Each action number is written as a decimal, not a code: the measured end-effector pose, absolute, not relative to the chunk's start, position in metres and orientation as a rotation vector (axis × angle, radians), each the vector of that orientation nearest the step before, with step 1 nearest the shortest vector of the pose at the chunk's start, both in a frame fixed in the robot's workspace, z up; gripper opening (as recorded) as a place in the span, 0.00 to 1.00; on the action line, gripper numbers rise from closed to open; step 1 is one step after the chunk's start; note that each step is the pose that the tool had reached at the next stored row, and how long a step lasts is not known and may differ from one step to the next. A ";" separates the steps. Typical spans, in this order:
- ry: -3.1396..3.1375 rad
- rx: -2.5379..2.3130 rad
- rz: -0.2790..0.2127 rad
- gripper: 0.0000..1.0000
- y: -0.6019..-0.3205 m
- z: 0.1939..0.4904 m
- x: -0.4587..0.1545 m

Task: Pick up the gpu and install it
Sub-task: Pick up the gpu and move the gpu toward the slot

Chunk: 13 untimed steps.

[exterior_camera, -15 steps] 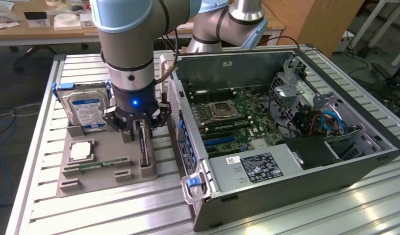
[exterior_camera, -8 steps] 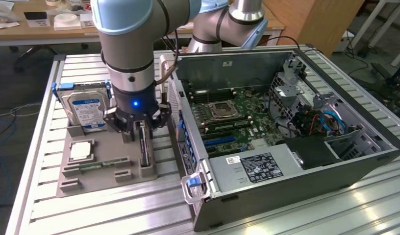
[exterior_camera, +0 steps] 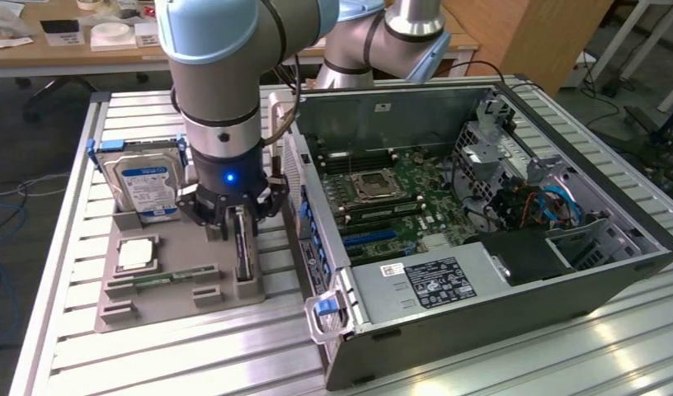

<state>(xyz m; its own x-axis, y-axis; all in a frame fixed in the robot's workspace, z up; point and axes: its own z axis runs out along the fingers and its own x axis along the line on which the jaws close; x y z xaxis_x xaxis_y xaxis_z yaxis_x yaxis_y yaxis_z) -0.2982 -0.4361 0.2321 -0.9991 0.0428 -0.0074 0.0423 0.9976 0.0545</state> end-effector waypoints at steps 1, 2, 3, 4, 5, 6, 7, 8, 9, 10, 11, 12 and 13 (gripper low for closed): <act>3.131 0.066 0.085 0.47 -0.436 0.231 -0.298; 3.131 0.065 0.085 0.47 -0.436 0.231 -0.298; 3.131 0.064 0.085 0.47 -0.436 0.230 -0.298; 3.132 0.064 0.085 0.47 -0.436 0.230 -0.298; 3.132 0.064 0.085 0.47 -0.436 0.230 -0.298; 3.132 0.064 0.085 0.47 -0.436 0.230 -0.298; 3.131 0.064 0.085 0.47 -0.436 0.230 -0.298; 3.131 0.064 0.085 0.47 -0.436 0.230 -0.298; 3.131 0.064 0.085 0.47 -0.436 0.230 -0.298; 3.131 0.064 0.085 0.47 -0.436 0.230 -0.298; 3.131 0.064 0.085 0.47 -0.436 0.230 -0.298; 3.131 0.064 0.085 0.47 -0.436 0.230 -0.298; 3.131 0.064 0.085 0.47 -0.436 0.230 -0.298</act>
